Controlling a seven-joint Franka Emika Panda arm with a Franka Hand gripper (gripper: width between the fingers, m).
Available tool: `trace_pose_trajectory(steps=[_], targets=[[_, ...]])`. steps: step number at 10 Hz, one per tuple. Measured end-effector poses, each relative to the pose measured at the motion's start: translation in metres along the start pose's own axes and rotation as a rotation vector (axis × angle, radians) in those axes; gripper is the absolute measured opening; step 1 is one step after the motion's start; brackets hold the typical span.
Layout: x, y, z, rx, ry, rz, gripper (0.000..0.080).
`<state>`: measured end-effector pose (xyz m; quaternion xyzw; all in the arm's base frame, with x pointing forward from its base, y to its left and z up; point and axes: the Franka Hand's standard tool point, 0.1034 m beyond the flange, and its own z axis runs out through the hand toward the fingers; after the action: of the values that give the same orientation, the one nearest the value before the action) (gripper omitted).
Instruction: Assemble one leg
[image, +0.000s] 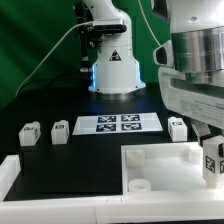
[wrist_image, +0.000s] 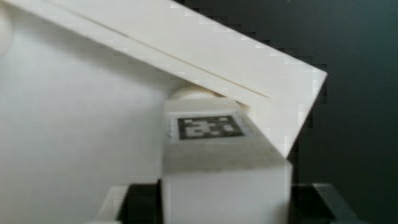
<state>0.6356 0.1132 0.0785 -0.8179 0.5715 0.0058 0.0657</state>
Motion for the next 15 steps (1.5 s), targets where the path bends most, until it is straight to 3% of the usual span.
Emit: trace_pose_trajectory(steps=[2, 4, 6, 7, 8, 11, 14, 15], targets=[[-0.005, 0.003, 0.001, 0.058, -0.011, 0.347, 0.0300], [-0.009, 0.002, 0.000, 0.078, -0.032, 0.562, 0.0300], [-0.010, 0.003, 0.001, 0.077, -0.029, 0.469, 0.0300], [-0.010, 0.003, 0.002, 0.076, -0.029, 0.463, 0.0485], [-0.011, 0.006, 0.004, 0.065, -0.028, 0.340, 0.0599], [-0.014, 0.008, 0.010, 0.020, -0.001, -0.197, 0.0639], [-0.012, 0.009, 0.010, 0.022, 0.007, -0.463, 0.0648], [-0.008, 0.011, 0.009, -0.005, 0.007, -0.618, 0.0648]])
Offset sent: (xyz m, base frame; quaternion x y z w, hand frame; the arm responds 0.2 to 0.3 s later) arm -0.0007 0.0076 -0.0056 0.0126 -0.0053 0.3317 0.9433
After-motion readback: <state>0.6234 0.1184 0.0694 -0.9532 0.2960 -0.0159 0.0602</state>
